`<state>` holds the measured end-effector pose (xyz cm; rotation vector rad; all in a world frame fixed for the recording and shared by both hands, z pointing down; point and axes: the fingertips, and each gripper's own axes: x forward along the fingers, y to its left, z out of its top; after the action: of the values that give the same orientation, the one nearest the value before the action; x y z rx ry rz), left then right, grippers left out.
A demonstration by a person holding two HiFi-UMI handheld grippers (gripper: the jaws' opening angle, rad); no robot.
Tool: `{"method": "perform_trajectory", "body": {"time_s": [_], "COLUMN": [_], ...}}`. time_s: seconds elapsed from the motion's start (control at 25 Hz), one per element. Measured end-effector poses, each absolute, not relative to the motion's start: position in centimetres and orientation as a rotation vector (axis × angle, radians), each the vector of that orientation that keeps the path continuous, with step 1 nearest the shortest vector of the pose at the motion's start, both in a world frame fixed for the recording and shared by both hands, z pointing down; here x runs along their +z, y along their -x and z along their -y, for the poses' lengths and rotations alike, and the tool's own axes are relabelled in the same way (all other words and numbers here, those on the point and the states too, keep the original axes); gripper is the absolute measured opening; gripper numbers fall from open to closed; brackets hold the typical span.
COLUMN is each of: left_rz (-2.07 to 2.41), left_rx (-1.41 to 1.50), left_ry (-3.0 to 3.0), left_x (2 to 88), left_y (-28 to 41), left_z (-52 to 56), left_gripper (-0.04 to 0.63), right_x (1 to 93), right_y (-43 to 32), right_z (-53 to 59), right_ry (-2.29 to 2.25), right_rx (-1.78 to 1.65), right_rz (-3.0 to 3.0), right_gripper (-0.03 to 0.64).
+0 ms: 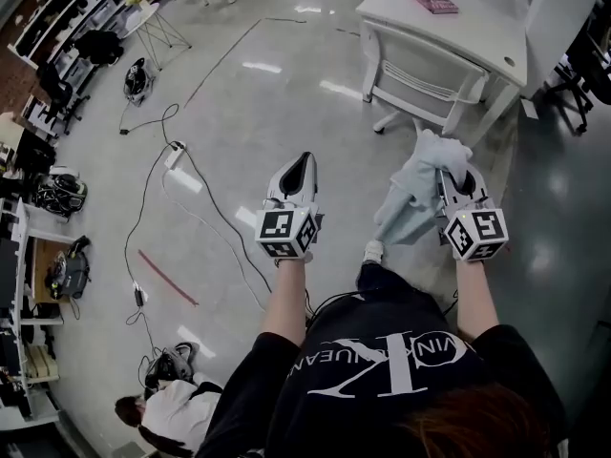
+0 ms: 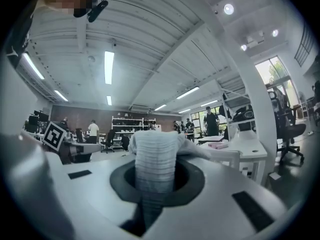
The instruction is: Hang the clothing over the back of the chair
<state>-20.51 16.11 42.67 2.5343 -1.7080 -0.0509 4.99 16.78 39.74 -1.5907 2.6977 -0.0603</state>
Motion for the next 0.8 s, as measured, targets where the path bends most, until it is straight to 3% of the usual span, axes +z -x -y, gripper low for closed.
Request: {"method": "perform_trajectory", "body": {"time_s": [0.8], "left_rz": [1.654], "left_rx": [-0.047], "left_ry": [-2.565], "left_x": [42.9], "left_y": [17.2], "left_z": [2.1], "left_gripper": [0.011], "right_x": [40.4], "right_y": [-6.4], "right_z": [-0.2], "right_ry": [1.587], "right_rx": [-0.071], "right_rz": [-2.731], "right_gripper": [0.035]}}
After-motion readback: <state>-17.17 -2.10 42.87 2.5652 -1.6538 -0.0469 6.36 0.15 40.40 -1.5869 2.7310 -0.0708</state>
